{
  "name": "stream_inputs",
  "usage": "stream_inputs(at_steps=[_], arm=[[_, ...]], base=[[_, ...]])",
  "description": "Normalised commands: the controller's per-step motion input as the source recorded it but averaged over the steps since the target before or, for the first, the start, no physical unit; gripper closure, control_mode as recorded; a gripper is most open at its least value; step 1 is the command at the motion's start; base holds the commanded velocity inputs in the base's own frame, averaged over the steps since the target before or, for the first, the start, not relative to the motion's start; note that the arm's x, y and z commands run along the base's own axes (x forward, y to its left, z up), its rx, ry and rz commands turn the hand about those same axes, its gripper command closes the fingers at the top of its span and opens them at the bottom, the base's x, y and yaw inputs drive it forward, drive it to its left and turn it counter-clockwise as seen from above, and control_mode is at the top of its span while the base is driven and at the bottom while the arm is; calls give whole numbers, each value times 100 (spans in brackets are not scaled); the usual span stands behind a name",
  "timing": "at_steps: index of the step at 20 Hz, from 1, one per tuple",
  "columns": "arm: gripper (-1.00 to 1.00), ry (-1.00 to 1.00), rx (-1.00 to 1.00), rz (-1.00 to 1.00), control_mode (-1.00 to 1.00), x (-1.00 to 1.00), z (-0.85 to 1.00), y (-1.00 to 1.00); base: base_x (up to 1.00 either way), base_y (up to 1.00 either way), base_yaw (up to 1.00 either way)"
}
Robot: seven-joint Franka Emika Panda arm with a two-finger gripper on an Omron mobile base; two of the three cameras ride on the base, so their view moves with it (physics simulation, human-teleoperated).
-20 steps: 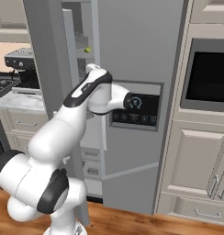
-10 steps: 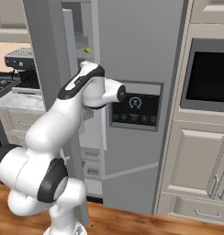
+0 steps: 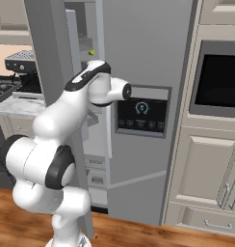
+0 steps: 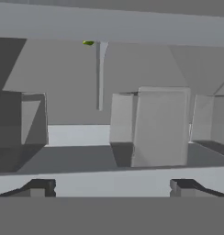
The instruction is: There is a bowl on the dining counter. Grab a lemon wedge from the fridge and place it in the bowl. Then get the liquor bottle and glass cup from the cabinet and place them next to the bowl.
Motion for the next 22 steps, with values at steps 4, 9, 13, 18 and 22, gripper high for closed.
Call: stream_inputs(at_steps=[4, 9, 13, 18, 22], arm=[[-100, 5, 0, 1, -100, 21, 0, 5], [-100, 11, 0, 3, -100, 6, 0, 21], [-100, 12, 0, 2, -100, 3, 0, 31], [-100, 6, -1, 4, -100, 1, -4, 33], [-100, 0, 0, 9, -100, -26, 0, 34]], base=[[0, 0, 0], [0, 0, 0], [0, 0, 0], [0, 0, 0], [0, 0, 0]])
